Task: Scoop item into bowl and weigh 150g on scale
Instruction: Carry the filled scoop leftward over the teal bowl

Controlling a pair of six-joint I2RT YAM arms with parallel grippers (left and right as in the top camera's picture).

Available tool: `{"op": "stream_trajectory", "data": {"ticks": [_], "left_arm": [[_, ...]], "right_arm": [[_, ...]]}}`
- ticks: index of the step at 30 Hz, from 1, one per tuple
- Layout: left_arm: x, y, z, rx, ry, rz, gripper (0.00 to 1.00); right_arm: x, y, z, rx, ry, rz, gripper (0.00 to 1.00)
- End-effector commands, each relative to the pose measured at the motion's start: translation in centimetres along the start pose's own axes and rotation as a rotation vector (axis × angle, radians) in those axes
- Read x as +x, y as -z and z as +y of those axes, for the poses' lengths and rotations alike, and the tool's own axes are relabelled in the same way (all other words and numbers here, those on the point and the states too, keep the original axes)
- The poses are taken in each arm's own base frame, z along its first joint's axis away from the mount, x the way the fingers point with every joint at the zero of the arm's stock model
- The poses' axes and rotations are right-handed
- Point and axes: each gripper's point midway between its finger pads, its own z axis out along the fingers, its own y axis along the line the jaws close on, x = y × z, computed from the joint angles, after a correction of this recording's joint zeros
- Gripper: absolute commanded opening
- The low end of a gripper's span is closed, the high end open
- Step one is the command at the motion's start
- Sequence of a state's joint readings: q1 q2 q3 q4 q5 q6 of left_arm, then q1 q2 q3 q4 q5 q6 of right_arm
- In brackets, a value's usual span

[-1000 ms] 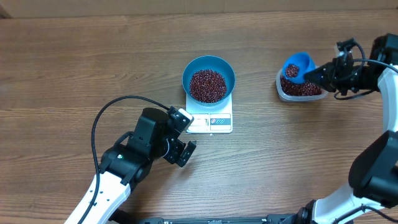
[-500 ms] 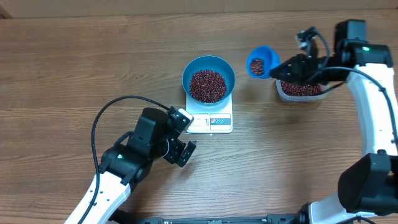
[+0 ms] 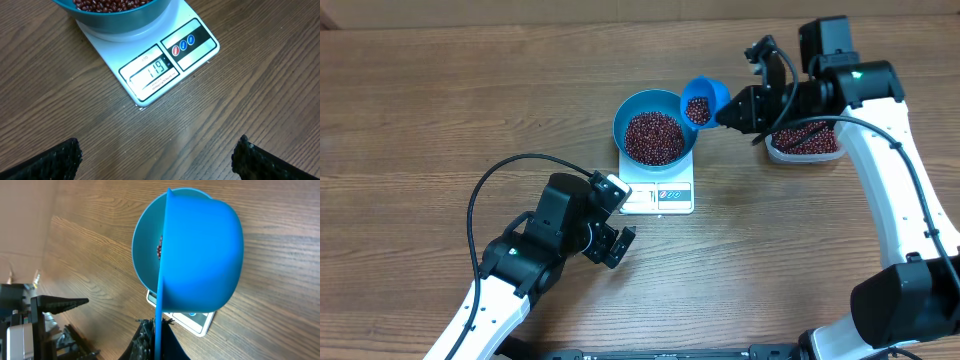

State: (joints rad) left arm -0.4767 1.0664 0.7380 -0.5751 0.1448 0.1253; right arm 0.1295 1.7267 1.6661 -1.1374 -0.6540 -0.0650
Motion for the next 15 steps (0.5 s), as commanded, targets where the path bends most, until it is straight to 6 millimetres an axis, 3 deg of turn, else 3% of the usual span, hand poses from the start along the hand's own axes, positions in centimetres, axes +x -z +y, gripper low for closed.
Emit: {"op": "stream_trajectory", "data": {"ticks": [1, 15], "left_arm": [[0.2, -0.2, 0.1, -0.005, 0.017, 0.007, 0.99], [0.2, -0.2, 0.1, -0.005, 0.017, 0.007, 0.99]], "right_arm": [[-1.2, 1.4, 2.0, 0.026, 0.058, -0.055, 0.04], [-1.1, -0.9, 4.2, 0.114, 0.127, -0.045, 0.04]]}}
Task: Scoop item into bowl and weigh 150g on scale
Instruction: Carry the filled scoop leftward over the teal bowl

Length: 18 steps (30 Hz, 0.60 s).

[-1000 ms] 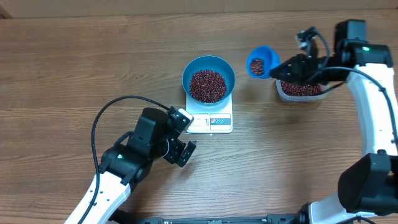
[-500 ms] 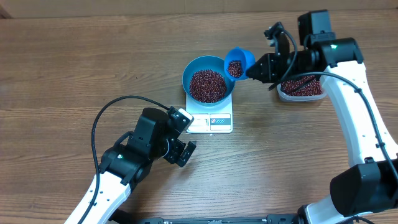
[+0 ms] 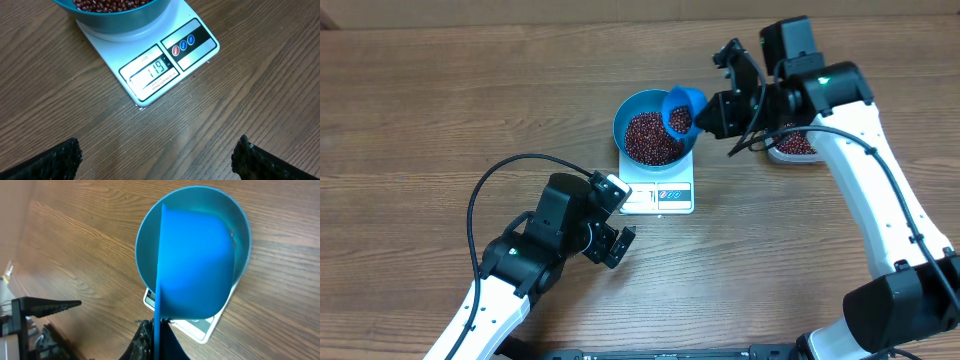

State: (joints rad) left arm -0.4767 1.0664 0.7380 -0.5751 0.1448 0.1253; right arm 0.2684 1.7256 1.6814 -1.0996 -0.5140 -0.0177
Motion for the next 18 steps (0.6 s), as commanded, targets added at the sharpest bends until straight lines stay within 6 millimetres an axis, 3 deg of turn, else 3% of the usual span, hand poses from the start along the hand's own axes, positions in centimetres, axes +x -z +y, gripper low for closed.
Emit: {"op": "stream_trajectory", "data": {"ticks": [1, 18], "left_arm": [[0.2, -0.2, 0.1, -0.005, 0.017, 0.007, 0.99], [0.2, -0.2, 0.1, -0.005, 0.017, 0.007, 1.0]], "right_arm": [[-1.5, 1.5, 1.4, 0.049, 0.042, -0.07, 0.04], [-2.3, 0.0, 1.6, 0.357, 0.167, -0.121, 0.04]]}}
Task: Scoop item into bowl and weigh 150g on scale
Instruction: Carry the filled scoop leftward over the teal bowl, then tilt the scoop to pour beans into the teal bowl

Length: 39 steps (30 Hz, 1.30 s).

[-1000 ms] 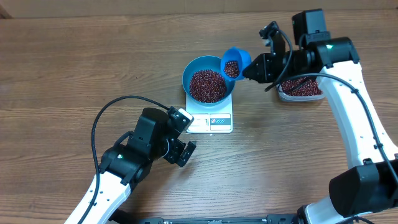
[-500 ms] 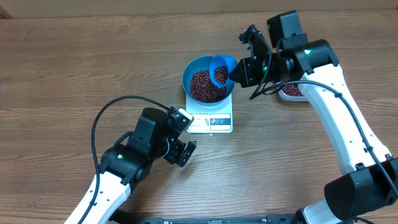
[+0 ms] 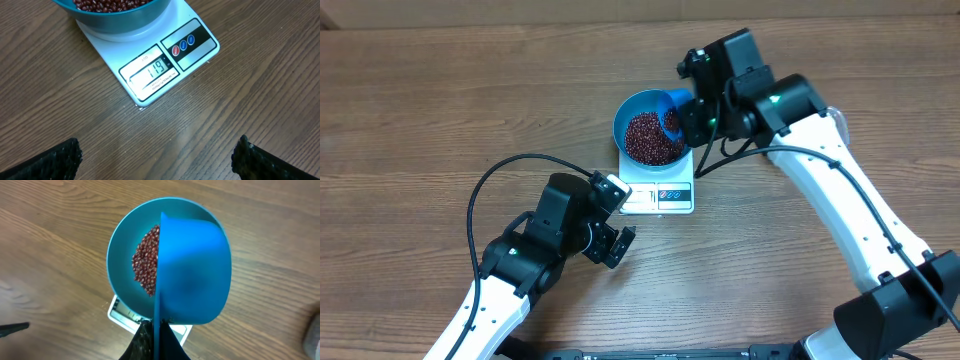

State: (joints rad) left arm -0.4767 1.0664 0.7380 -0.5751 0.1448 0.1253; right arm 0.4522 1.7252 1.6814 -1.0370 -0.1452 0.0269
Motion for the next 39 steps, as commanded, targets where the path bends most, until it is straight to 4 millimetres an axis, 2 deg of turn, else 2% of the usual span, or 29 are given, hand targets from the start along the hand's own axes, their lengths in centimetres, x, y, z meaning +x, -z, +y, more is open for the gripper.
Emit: {"op": "stream_trajectory", "data": {"ticks": [1, 9, 33, 39], "left_arm": [[0.2, -0.2, 0.1, -0.005, 0.017, 0.007, 1.0], [0.2, -0.2, 0.1, -0.005, 0.017, 0.007, 1.0], [0.2, -0.2, 0.1, -0.005, 0.017, 0.007, 1.0], [0.2, -0.2, 0.1, -0.005, 0.017, 0.007, 0.99]], "right_arm": [[-2.1, 2.3, -0.1, 0.096, 0.033, -0.099, 0.04], [-2.6, 2.2, 0.8, 0.108, 0.064, -0.125, 0.04], [-3.4, 2.3, -0.1, 0.191, 0.18, -0.148, 0.04], [-3.6, 2.3, 0.7, 0.21, 0.231, -0.16, 0.04]]}}
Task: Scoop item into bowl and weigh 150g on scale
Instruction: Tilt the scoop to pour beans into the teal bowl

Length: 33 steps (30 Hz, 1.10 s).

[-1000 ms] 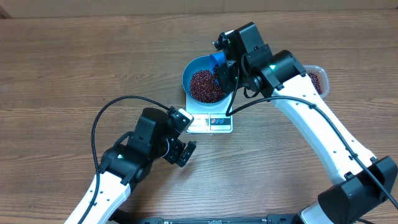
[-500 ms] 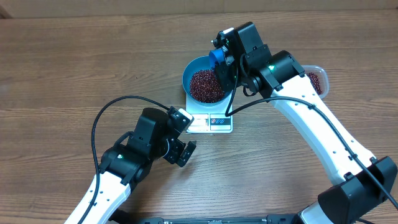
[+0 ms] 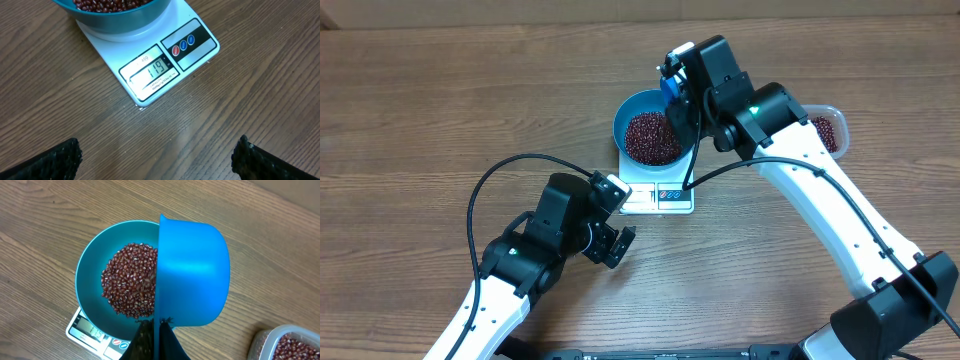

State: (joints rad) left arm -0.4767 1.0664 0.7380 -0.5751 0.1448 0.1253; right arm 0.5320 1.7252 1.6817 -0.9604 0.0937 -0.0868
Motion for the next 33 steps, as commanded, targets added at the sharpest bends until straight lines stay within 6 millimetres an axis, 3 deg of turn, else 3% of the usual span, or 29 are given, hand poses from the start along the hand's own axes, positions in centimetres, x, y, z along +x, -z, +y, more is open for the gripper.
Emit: {"op": "stream_trajectory", "data": {"ticks": [1, 10, 21, 28, 33], "left_arm": [[0.2, -0.2, 0.1, -0.005, 0.017, 0.007, 1.0], [0.2, -0.2, 0.1, -0.005, 0.017, 0.007, 0.99], [0.2, -0.2, 0.1, -0.005, 0.017, 0.007, 1.0], [0.2, -0.2, 0.1, -0.005, 0.017, 0.007, 1.0], [0.2, -0.2, 0.1, -0.005, 0.017, 0.007, 0.99]], "right_arm": [[-2.1, 2.3, 0.5, 0.023, 0.06, -0.081, 0.04], [-2.3, 2.6, 0.5, 0.125, 0.129, -0.086, 0.04], [-2.7, 2.7, 1.1, 0.118, 0.159, -0.106, 0.04], [-3.2, 2.8, 1.9, 0.043, 0.145, -0.131, 0.04], [-3.5, 3.5, 1.2, -0.011, 0.084, -0.151, 0.04]]}}
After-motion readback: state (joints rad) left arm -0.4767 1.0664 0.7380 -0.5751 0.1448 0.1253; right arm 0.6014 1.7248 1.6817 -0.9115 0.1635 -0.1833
